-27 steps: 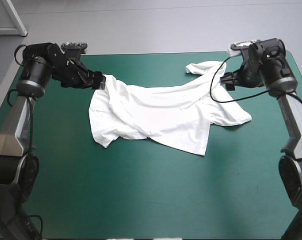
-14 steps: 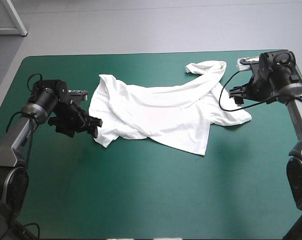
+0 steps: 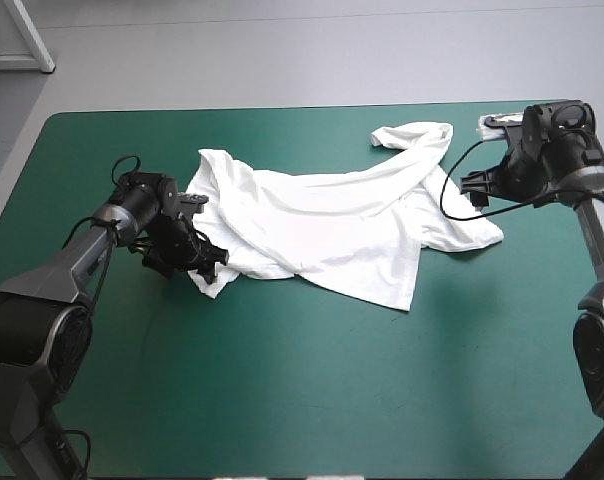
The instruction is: Fold the cloth
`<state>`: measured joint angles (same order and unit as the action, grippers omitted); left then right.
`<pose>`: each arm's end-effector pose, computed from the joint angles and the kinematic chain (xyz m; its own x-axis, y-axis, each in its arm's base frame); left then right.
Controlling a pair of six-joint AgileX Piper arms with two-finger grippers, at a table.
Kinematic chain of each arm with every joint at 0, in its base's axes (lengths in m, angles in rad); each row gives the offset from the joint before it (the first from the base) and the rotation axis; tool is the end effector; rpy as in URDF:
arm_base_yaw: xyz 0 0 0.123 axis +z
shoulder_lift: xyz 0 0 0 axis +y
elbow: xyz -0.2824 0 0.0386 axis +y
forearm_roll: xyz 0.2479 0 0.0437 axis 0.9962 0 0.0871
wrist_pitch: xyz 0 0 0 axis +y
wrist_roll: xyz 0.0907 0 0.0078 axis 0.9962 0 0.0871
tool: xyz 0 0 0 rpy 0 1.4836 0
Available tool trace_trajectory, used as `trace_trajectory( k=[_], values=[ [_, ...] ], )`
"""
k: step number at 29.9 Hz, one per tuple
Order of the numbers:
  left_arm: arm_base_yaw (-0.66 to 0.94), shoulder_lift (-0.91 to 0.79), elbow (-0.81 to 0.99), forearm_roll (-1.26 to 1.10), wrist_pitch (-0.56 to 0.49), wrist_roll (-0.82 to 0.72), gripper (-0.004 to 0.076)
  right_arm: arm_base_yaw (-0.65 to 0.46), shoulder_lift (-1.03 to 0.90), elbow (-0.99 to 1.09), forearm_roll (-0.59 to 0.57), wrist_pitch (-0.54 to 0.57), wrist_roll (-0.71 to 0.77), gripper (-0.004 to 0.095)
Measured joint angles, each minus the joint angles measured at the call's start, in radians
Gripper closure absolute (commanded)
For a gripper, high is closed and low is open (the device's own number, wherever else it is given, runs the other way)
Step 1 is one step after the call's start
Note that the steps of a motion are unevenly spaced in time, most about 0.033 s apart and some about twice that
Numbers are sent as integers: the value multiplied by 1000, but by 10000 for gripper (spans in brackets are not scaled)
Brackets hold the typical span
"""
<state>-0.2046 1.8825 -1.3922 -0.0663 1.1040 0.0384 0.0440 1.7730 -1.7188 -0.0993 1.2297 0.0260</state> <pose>0.3596 -0.0801 0.2111 -0.9753 0.2111 -0.0650 0.2149 0.9749 -0.0585 0.3776 0.0081 0.3377 -0.9293 -0.0482 -0.3662 -0.0163 0.9958 -0.0896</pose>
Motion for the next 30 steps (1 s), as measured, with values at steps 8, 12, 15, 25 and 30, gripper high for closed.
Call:
trace_trajectory(
  k=[8, 12, 15, 25, 30],
  values=[
    [-63, 8, -8, -16, -27, 1, 730, 0, 115, 0, 27, -62, -5, 104],
    [-72, 8, -9, -33, -37, 9, 733, 0, 188, 0, 27, -74, -14, 104],
    [-74, 6, -9, -38, -39, 16, 733, 0, 239, 0, 27, -100, -17, 104],
    [-87, -7, -20, -89, -52, 17, 733, -6, 310, -20, 68, -96, -26, 287],
    [-91, -27, -53, -88, -28, 17, 733, -10, 310, -22, 128, -89, -59, 884]
  ],
)
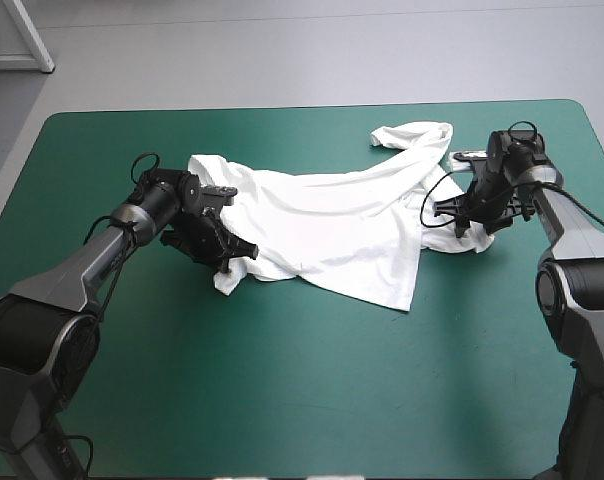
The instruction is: Fold the cloth
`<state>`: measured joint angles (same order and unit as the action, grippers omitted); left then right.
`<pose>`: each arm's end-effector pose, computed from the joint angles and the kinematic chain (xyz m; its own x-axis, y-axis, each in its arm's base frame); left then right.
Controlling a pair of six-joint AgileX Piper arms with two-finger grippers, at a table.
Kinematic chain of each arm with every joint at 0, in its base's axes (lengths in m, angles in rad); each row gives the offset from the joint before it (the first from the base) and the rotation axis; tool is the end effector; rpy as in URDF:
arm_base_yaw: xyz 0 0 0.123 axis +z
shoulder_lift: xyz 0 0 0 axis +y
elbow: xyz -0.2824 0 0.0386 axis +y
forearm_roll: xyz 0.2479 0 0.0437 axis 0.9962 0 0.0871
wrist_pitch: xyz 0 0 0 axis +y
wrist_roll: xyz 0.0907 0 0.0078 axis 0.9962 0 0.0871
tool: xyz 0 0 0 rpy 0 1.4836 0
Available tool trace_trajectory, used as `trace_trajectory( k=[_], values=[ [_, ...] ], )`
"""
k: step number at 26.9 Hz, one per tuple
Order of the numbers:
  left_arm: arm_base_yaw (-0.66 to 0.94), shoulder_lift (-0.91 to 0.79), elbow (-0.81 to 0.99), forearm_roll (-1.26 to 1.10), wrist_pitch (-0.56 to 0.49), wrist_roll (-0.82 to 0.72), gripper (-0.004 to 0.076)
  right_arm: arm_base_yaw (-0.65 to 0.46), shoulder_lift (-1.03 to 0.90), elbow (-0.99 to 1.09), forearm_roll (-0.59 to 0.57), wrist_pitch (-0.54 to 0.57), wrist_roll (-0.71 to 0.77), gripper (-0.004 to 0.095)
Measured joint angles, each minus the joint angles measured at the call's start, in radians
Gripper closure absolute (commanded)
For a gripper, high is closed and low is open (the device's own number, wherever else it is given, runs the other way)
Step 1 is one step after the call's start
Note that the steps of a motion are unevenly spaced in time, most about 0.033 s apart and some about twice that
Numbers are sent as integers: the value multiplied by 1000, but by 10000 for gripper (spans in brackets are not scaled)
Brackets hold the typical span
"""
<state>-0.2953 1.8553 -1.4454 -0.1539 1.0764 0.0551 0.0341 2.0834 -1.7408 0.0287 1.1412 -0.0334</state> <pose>0.3569 -0.1214 0.2357 -0.9474 0.2692 -0.1733 0.2937 0.9462 -0.1360 0.4356 0.0172 0.2184 -0.9832 -0.0550 -0.1740 -0.0597 0.9980 0.0220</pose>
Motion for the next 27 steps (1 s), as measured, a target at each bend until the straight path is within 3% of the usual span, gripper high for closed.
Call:
trace_trajectory(
  k=[1, 11, 22, 27],
  values=[
    [0, -7, -9, 5, 10, 0, 733, 0, -4, 1, 7, 0, -2, 921],
    [-2, -143, -197, 211, 146, -23, 733, 3, -223, 17, -40, 17, -13, 927],
    [24, -358, -430, 313, 178, -23, 733, 5, -633, 15, -270, 72, 97, 927],
    [89, -463, -554, 289, 179, 27, 733, 14, -768, -166, -273, 93, 114, 927]
  ],
)
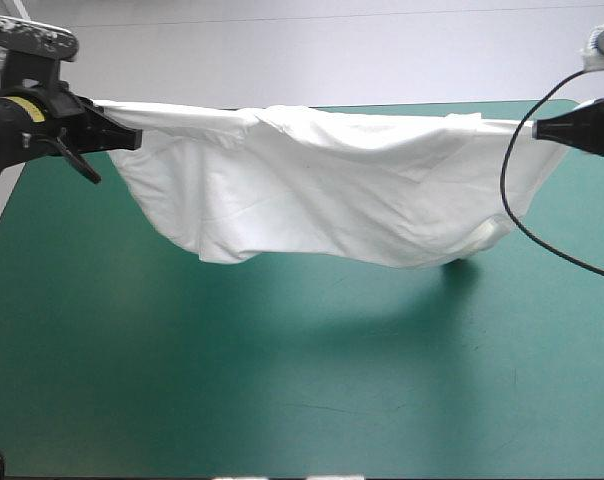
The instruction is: Fold the cloth
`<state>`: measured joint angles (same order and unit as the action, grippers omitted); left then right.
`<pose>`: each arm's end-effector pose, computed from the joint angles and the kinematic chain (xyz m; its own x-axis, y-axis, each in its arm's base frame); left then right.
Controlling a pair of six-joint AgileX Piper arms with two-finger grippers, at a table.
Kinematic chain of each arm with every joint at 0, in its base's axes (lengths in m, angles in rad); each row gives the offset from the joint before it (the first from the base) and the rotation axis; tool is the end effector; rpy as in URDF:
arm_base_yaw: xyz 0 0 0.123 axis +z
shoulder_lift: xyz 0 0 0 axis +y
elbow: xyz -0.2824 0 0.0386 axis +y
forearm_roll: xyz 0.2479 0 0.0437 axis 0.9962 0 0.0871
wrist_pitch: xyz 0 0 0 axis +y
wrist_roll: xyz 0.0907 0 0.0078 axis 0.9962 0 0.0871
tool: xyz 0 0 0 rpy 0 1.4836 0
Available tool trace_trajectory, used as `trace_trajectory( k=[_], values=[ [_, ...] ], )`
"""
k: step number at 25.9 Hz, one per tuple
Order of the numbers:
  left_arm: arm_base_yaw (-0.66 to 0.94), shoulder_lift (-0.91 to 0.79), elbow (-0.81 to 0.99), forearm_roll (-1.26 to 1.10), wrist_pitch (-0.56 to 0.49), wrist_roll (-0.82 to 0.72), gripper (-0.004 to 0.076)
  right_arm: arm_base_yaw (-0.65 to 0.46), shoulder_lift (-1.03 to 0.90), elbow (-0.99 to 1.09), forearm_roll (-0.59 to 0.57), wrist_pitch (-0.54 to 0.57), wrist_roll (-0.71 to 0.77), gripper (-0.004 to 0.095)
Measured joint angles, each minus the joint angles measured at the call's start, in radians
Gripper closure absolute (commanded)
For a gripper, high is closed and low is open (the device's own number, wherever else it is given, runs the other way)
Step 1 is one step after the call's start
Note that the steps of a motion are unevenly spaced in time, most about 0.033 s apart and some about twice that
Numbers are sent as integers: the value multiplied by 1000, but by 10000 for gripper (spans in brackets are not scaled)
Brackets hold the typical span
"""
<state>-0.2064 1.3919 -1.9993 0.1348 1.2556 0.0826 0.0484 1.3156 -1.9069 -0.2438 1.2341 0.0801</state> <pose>0.2401 -0.0384 0.5372 -0.5024 0.2311 -0.8332 0.1609 0.9718 0.1726 0.2239 -0.0099 0.5343 -0.5191 -0.0270 -0.8543 0.1464 0.9819 -0.1200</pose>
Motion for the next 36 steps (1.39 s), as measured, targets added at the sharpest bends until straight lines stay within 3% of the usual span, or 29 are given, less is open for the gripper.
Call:
trace_trajectory(
  k=[7, 15, 20, 26, 33, 36],
  values=[
    [11, -50, -142, 112, -2, 62, 733, 5, -70, -366, -33, 18, -6, 927],
    [22, -70, -133, -53, 0, 78, 733, 6, -112, -388, -30, 18, -21, 927],
    [30, -41, -11, -117, 1, 98, 733, -1, -85, -331, 29, 17, -61, 927],
    [32, 130, 174, -213, 2, 140, 733, -3, 28, -138, 74, 17, -71, 927],
    [32, 340, 197, -290, 2, 175, 733, -3, 259, -4, 74, 14, -72, 927],
    [33, 413, 197, -313, -29, 183, 733, -3, 385, 2, 72, -46, -72, 927]
  ],
)
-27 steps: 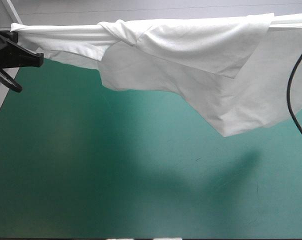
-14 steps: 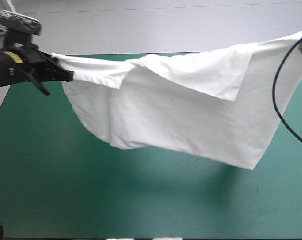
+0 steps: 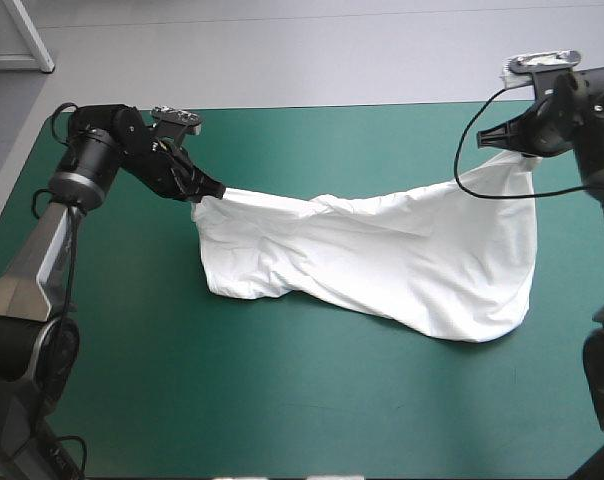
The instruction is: Fold the cloth
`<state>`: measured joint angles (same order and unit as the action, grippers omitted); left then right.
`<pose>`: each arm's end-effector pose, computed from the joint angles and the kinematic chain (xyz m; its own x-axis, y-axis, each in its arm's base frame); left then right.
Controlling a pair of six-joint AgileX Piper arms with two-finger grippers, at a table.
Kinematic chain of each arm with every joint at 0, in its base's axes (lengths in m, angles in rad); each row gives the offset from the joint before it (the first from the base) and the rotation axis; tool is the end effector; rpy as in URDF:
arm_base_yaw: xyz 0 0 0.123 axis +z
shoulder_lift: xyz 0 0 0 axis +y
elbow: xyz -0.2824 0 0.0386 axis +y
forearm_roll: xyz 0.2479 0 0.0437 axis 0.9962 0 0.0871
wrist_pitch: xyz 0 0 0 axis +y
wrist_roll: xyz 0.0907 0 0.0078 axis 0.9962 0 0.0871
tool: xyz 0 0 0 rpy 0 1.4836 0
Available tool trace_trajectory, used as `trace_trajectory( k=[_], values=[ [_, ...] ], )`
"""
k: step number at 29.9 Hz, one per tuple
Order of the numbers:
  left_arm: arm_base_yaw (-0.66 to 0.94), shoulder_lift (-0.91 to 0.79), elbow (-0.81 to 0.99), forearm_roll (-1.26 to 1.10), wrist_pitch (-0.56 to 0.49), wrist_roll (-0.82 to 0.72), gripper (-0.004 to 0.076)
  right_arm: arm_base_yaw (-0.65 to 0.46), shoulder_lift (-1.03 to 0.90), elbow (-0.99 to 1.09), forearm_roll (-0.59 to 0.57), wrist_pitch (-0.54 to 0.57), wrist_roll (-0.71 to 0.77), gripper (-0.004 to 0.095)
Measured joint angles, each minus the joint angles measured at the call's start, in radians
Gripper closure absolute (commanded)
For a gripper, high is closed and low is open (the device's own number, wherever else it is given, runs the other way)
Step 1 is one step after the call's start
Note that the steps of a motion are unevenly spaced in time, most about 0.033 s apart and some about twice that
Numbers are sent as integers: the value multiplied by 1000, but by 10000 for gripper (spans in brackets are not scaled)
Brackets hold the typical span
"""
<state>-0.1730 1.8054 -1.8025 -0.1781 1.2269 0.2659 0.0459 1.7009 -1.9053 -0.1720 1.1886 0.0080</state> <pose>0.3804 -0.0819 0.3502 -0.8266 0.3485 -0.4419 0.4159 0.9072 -0.0626 0.3654 0.0023 0.4211 -0.7792 -0.0918 -0.6200 0.0102 0.9872 -0.1590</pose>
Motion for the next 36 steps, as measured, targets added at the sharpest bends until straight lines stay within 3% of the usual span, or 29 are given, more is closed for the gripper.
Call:
trace_trajectory(
  k=[10, 13, 14, 16, 18, 20, 21, 22, 25, 33, 36],
  values=[
    [22, 166, 0, -2, -334, -27, 729, 0, 283, 8, -24, -263, 12, 927],
    [22, 194, 0, -6, -453, -28, 632, 0, 305, 9, -27, -337, 25, 870],
    [22, 201, 0, -7, -483, -28, 572, 0, 307, 9, -22, -357, 41, 795],
    [22, 214, 1, -9, -549, -29, 377, 0, 312, 9, 0, -406, 80, 575],
    [22, 222, 1, -17, -597, -29, 184, 0, 313, 9, 30, -433, 96, 273],
    [22, 227, 1, -28, -618, -29, 94, 0, 313, 9, 55, -448, 103, 49],
    [23, 227, 1, -31, -618, -29, 87, 0, 313, 9, 64, -447, 104, -37],
    [23, 227, 1, -30, -611, -29, 90, 0, 313, 9, 70, -439, 104, -32],
    [23, 227, -21, -10, -529, -36, 122, 0, 298, 9, 65, -368, 106, 4],
    [23, 129, -121, 69, -81, -90, 192, 0, 133, 9, -13, -49, 102, 163],
    [23, 66, -66, 71, -16, -104, 192, 0, 53, 58, 10, 24, 92, 218]
  ],
)
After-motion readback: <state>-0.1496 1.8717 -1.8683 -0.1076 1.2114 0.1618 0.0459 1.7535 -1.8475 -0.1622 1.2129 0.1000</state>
